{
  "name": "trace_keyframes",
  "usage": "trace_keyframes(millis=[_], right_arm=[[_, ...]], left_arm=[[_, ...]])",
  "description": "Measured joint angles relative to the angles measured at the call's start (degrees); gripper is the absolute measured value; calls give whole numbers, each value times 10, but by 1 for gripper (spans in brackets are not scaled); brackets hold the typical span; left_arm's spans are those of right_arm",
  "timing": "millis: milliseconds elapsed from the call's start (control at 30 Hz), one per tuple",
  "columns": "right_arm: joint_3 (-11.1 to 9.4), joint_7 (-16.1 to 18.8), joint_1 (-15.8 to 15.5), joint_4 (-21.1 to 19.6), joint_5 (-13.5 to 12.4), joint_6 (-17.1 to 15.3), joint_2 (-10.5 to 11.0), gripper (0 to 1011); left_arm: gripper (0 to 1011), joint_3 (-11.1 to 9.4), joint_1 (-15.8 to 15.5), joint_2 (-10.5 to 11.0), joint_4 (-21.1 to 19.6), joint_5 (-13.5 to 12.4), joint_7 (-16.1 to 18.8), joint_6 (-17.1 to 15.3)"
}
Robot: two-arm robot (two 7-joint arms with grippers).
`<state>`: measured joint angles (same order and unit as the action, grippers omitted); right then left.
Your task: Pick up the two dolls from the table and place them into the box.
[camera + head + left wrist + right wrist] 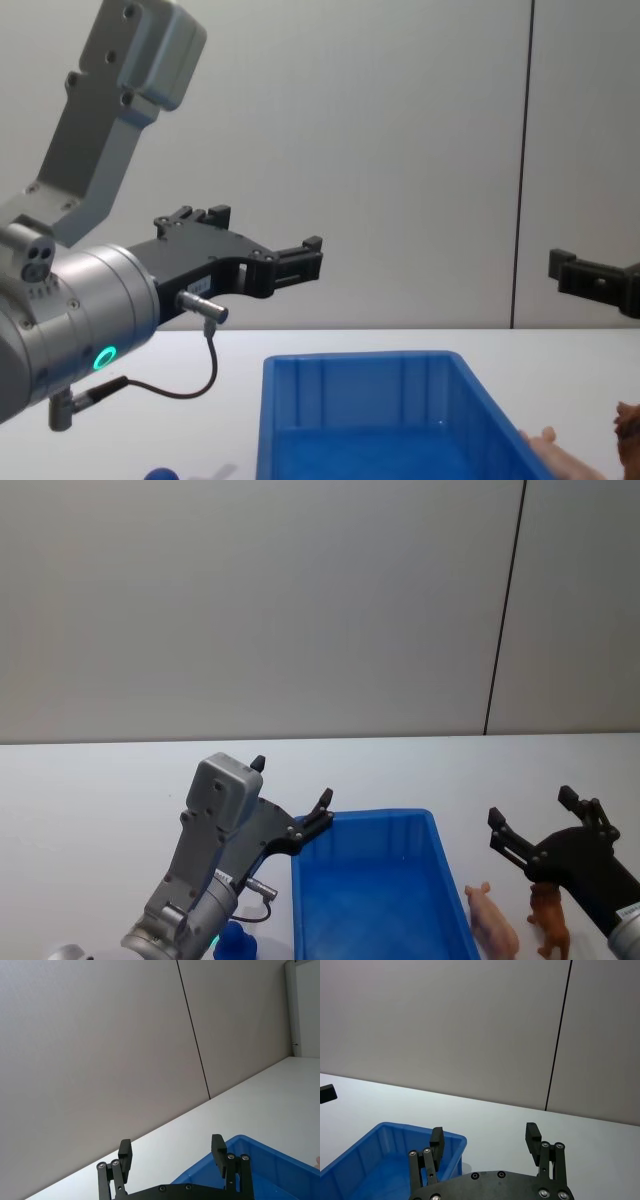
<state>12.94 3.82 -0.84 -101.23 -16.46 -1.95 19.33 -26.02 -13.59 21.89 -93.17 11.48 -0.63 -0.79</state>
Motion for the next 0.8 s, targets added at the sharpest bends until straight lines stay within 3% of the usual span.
trace_keyframes(millis=[800], right_arm=[[0,0,0,0,0,0,0,1001]], left_arm=[[1001,0,0,0,0,0,0,0]])
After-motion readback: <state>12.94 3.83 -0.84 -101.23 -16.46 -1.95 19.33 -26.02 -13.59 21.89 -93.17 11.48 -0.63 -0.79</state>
